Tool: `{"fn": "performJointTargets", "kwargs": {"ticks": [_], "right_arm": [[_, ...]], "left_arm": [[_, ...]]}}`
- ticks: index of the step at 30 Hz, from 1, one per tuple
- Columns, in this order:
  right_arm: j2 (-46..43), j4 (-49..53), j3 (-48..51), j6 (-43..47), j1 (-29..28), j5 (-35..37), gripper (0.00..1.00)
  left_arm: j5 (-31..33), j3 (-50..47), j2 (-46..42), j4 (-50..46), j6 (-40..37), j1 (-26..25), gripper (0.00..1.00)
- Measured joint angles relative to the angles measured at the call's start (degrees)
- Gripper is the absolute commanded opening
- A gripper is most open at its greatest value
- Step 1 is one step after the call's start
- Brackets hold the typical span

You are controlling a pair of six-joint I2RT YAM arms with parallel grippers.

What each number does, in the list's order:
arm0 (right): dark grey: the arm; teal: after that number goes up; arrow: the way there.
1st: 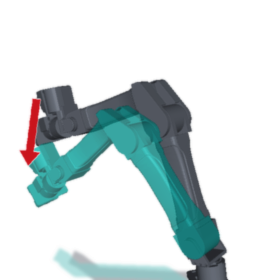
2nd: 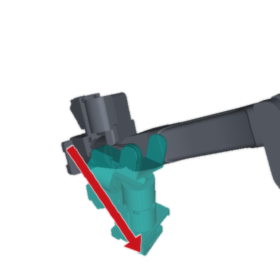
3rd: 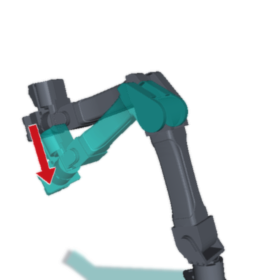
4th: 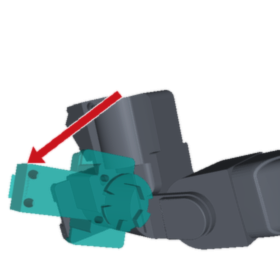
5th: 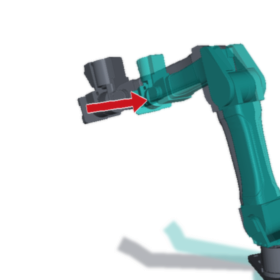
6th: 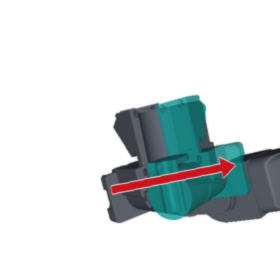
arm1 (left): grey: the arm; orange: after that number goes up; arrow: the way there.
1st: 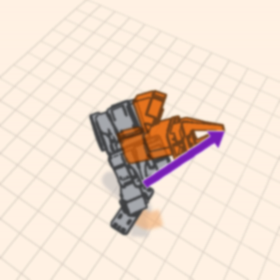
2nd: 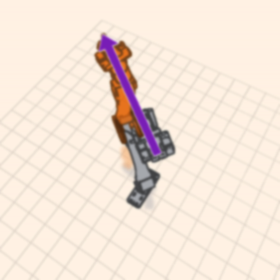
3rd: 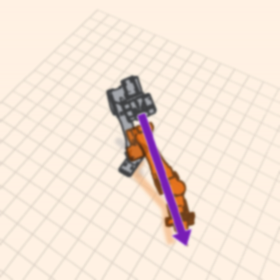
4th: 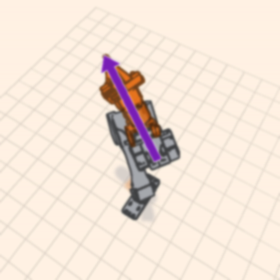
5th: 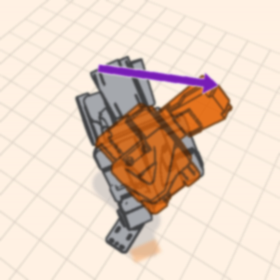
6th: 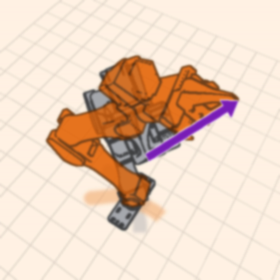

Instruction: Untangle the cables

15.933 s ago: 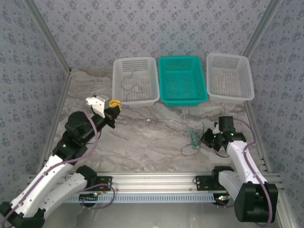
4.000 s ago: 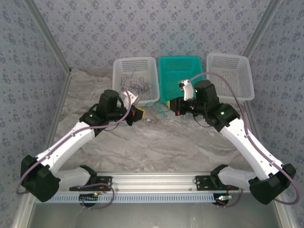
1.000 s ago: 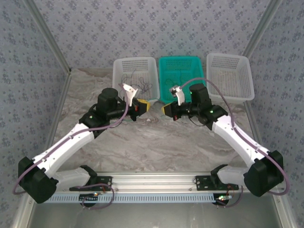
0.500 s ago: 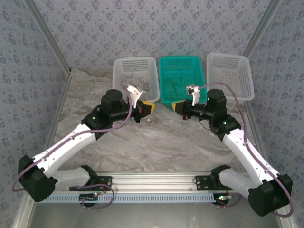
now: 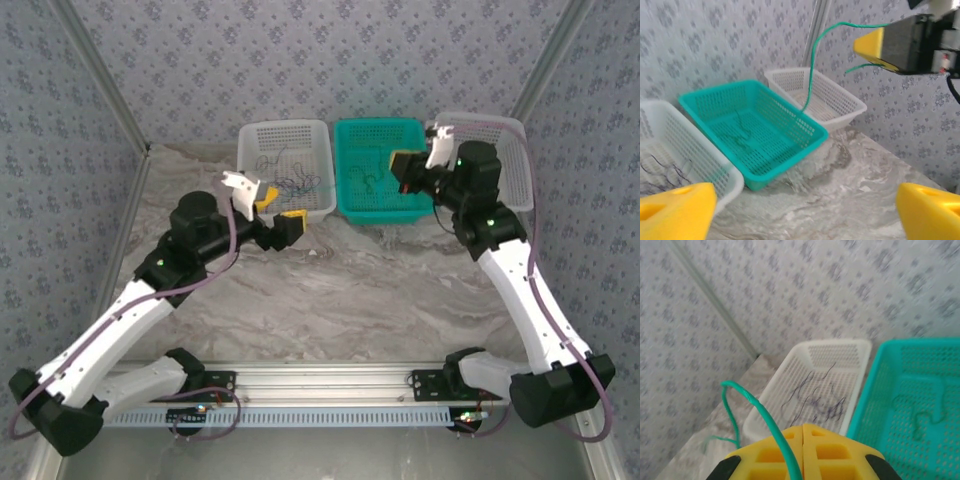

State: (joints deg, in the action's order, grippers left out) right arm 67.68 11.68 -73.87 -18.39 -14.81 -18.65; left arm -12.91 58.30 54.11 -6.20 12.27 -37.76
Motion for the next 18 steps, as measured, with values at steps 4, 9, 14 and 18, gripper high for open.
{"fn": "performJointTargets", "kwargs": {"ticks": [4, 9, 14, 18], "right_arm": [[5.09, 1.46, -7.93, -0.02, 3.3, 4.35, 0.0], [14.14, 3.8, -18.1, -0.04, 7.02, 10.91, 0.0], [21.88, 5.77, -22.62, -0.04, 9.9, 16.59, 0.0], [27.08, 7.43, -22.84, -0.04, 11.82, 19.54, 0.0]], "left_arm": [[1.99, 0.0, -4.61, -0.94, -0.39, 0.0, 0.99], [3.61, -0.92, -7.89, -2.47, -0.42, 0.0, 0.99], [4.87, -3.74, -9.6, -4.13, -0.24, 0.0, 1.0], [5.79, -4.57, -10.45, -6.08, -0.22, 0.0, 0.99]]}}
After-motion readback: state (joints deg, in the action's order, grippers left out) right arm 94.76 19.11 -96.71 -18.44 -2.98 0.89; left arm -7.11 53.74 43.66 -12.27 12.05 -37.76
